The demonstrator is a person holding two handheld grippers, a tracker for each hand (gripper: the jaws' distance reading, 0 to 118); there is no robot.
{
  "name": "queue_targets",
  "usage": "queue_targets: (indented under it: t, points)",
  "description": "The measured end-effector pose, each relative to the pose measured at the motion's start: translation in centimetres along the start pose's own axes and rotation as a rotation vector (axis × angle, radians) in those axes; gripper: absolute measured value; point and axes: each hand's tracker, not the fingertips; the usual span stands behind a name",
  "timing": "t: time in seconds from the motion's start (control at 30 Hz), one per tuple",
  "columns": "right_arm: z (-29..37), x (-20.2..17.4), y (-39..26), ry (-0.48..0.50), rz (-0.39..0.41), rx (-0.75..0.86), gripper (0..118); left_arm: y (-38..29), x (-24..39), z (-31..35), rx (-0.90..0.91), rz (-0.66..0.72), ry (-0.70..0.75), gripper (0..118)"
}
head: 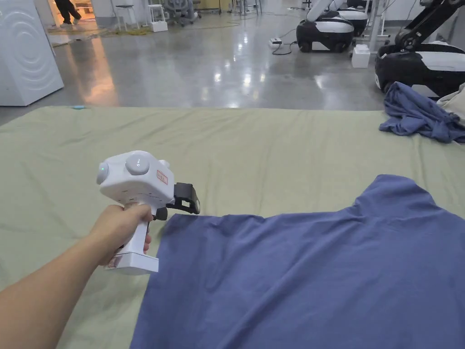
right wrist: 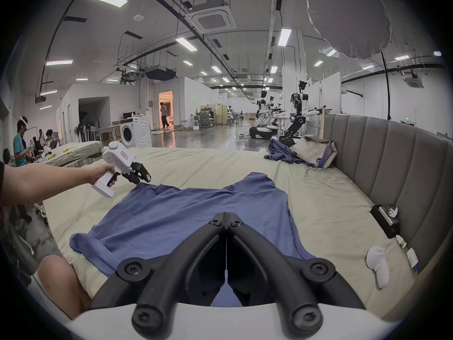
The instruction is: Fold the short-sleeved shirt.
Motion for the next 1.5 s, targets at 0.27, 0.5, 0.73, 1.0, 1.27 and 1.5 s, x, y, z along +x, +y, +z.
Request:
queue_targets:
  t: [0.27,0.5,0.73,1.0,1.27,1.5]
  points:
    - [0.0,0.9,-0.6,-0.022,-0.012,-0.026,3,-2.8,1.9,1.1,0.004,-0.116,0.089,5]
    - [-2.7,5.5,2.8,-0.045,-0.035,-0.057,112,-2.3,2.1,3.1,0.048,-0.118,-0.001,4]
    - [-19.4,13.2,10.7,-0.049,0.025,-0.184,118,-1.8,1.7,5.6,0.085,-0.088,-0.043,4]
    - [-41.2,18.5,8.0,-0.033,-0.015,-0.628,117,-2.4,0.2,5.9,0.085,-0.062,-0.06,4]
    - [-45.1,18.9,5.7,-0.005,0.011,-0.741,114,-2.1,-1.0,5.0,0.073,-0.065,-0.057,4]
    - [-45.0,18.5,4.9,0.035,-0.067,-0.775,109,-1.5,-1.0,4.6,0.072,-0.065,-0.053,4]
